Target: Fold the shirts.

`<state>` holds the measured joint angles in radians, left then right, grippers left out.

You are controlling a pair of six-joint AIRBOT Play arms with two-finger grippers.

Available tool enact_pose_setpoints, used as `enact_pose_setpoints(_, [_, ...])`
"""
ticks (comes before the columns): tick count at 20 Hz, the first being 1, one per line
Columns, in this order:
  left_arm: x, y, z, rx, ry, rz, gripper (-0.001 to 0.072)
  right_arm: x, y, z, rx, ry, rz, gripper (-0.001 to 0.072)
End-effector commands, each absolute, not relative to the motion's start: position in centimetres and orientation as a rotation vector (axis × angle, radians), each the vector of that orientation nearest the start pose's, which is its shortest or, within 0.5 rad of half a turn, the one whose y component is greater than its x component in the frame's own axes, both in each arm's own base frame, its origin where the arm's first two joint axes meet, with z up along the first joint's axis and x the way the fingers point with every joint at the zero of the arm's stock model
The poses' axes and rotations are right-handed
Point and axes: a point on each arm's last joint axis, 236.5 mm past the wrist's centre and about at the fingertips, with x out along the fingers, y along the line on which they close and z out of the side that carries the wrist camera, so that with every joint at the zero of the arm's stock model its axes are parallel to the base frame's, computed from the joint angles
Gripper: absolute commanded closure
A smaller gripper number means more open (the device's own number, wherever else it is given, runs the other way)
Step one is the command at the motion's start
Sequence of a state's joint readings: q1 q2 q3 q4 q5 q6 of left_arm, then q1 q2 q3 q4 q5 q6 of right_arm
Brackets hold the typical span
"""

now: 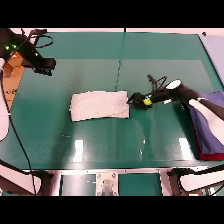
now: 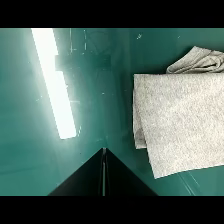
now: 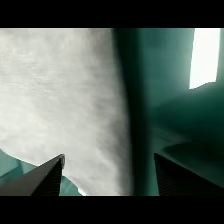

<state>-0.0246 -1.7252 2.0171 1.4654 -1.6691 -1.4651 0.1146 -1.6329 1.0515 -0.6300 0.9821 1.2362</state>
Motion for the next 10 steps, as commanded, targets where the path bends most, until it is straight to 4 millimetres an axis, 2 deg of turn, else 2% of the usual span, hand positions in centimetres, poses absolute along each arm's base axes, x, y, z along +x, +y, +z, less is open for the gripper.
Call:
enact_pose_setpoints(1, [45.9,-3.6,8.4,0.036,1.379,-0.189,0.0689,38.1,26.0,-10.3,0.742,1.403,0.576,0.0087])
enact_pose_setpoints(2, [45.9,-3.6,8.4,0.037,1.378,-0.189,0.0689,38.5,27.7,-9.5,0.75,1.39,0.61,0.0097])
enact_pose_setpoints(3, [45.9,-3.6,8.4,0.037,1.379,-0.189,0.0689,39.2,28.8,-8.3,0.744,1.362,0.642,0.0286])
enact_pose_setpoints(4, [45.8,-3.6,8.4,0.037,1.382,-0.189,0.0689,40.1,29.8,-6.4,0.738,1.328,0.686,0.0648])
enact_pose_setpoints(5, [45.8,-3.6,8.4,0.037,1.383,-0.189,0.0689,41.1,30.4,-3.9,0.73,1.285,0.73,0.0704])
enact_pose_setpoints(7, [45.7,-3.7,8.4,0.035,1.385,-0.193,0.0689,43.8,30.1,2.0,0.71,1.149,0.779,0.0703])
enact_pose_setpoints(8, [45.7,-3.7,8.4,0.035,1.385,-0.193,0.0689,45.4,28.7,5.4,0.71,1.068,0.773,0.0704])
enact_pose_setpoints(9, [45.7,-3.7,8.4,0.035,1.385,-0.193,0.0688,46.9,26.5,8.4,0.706,0.999,0.743,0.0703])
enact_pose_setpoints(10, [45.7,-3.7,8.4,0.035,1.386,-0.193,0.0688,48.2,23.3,11.2,0.704,0.937,0.686,0.0704])
